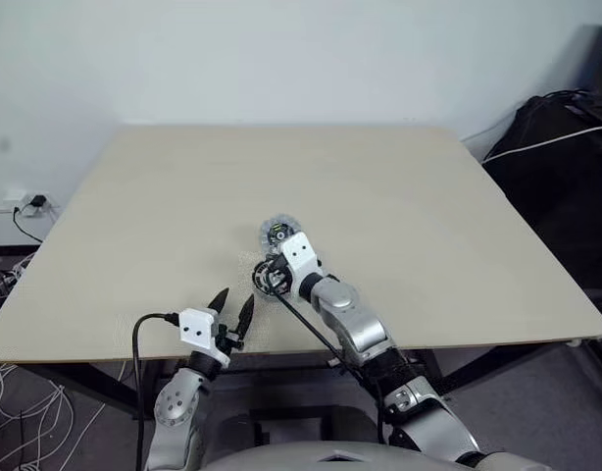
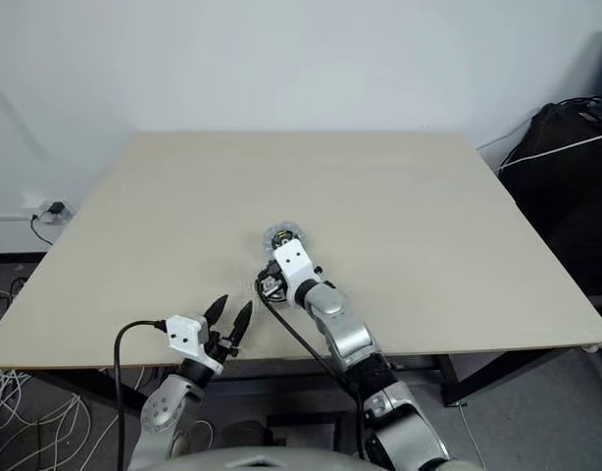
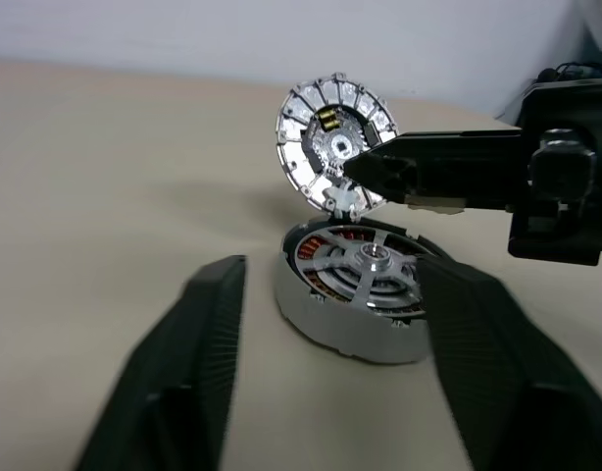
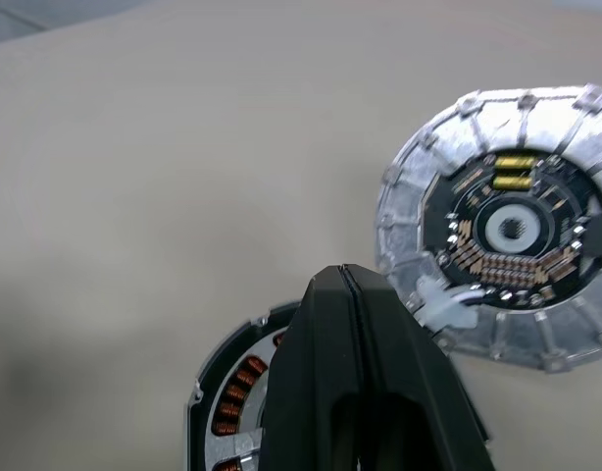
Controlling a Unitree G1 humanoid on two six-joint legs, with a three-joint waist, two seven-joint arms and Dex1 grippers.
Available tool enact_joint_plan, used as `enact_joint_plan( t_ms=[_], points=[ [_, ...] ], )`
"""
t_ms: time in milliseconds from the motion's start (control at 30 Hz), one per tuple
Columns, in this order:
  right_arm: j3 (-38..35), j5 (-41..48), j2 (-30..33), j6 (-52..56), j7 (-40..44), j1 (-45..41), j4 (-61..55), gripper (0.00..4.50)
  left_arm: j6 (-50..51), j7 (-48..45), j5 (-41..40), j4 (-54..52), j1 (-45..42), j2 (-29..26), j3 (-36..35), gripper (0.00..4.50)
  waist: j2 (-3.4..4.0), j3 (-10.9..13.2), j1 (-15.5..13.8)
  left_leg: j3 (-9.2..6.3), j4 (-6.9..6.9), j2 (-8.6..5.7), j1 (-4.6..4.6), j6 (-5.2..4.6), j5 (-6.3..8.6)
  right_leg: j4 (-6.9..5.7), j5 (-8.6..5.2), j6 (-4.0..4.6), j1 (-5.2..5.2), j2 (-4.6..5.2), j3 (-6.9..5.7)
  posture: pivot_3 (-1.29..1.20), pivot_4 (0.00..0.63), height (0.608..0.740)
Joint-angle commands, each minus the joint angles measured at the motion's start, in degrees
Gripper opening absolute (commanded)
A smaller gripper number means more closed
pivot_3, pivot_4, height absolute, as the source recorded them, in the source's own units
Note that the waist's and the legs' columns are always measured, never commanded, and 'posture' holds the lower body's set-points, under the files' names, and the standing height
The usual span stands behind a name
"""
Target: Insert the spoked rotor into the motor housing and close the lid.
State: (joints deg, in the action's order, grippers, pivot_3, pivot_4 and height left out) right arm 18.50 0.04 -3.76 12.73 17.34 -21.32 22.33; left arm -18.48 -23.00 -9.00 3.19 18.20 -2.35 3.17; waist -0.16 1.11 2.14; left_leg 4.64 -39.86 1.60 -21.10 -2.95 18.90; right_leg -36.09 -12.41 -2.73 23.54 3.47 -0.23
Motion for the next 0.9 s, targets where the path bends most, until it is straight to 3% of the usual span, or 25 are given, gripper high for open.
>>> enact_joint_plan(
  t_ms=[33, 267, 533, 667, 733, 900],
  points=[
    [-0.4, -1.0, -0.4, -1.6, 0.2, -1.7, 3.4, 0.0, -1.5, 0.2, 0.6, -0.2, -0.4, -0.2, 0.9, 1.61, 0.06, 0.0, 0.0, 0.0, 0.0, 0.0, 0.01, 0.0, 0.0, 0.0, 0.0, 0.0, -0.01, 0.0, 0.0, 0.0, 0.0, 0.74],
    [0.0, -2.6, 0.1, 0.3, 1.0, -1.2, 8.4, 0.0, -2.2, 0.4, 0.4, 1.1, -0.6, -0.3, 0.9, 1.61, 0.43, -0.4, 0.1, 0.04, 0.0, -0.01, 0.19, -0.02, 0.02, -0.01, 0.0, 0.0, -0.16, 0.0, 0.01, 0.0, 0.0, 0.74],
    [3.2, -2.6, 4.1, 3.0, 9.4, -0.9, -5.7, 0.0, -3.6, -0.4, 0.6, 3.4, -1.8, -0.7, 1.2, 1.61, 0.55, -0.4, 0.1, 0.07, 0.0, 0.01, 0.36, -0.03, 0.01, -0.06, 0.01, 0.0, -0.27, 0.0, 0.05, 0.0, 0.0, 0.74],
    [5.6, -3.2, 9.2, 6.0, 15.4, -1.8, -13.3, 0.0, -3.6, -1.6, -0.3, 4.4, -2.4, -0.9, 1.4, 0.8, 0.55, -0.4, 0.0, 0.06, 0.0, -0.01, 0.23, -0.05, 0.02, -0.06, 0.02, -0.01, -0.13, 0.0, 0.05, 0.0, 0.0, 0.74],
    [6.0, -3.7, 11.1, 7.1, 17.0, -2.4, -15.0, 0.0, -3.6, -1.8, -0.4, 4.6, -2.5, -0.9, 1.4, 0.12, 0.55, -0.4, 0.0, 0.07, 0.0, -0.03, 0.23, -0.05, 0.02, -0.05, 0.01, 0.0, -0.13, 0.0, 0.04, 0.0, 0.0, 0.74],
    [8.8, -5.8, 16.9, 7.5, 23.1, -4.9, -15.7, 0.0, -3.6, -1.8, -0.3, 5.1, -3.0, -0.7, 1.5, 0.03, 0.52, -0.4, 0.0, 0.09, -0.01, -0.1, 0.26, -0.06, 0.02, -0.04, 0.01, 0.01, -0.16, 0.0, 0.04, 0.0, 0.0, 0.74]
  ],
)
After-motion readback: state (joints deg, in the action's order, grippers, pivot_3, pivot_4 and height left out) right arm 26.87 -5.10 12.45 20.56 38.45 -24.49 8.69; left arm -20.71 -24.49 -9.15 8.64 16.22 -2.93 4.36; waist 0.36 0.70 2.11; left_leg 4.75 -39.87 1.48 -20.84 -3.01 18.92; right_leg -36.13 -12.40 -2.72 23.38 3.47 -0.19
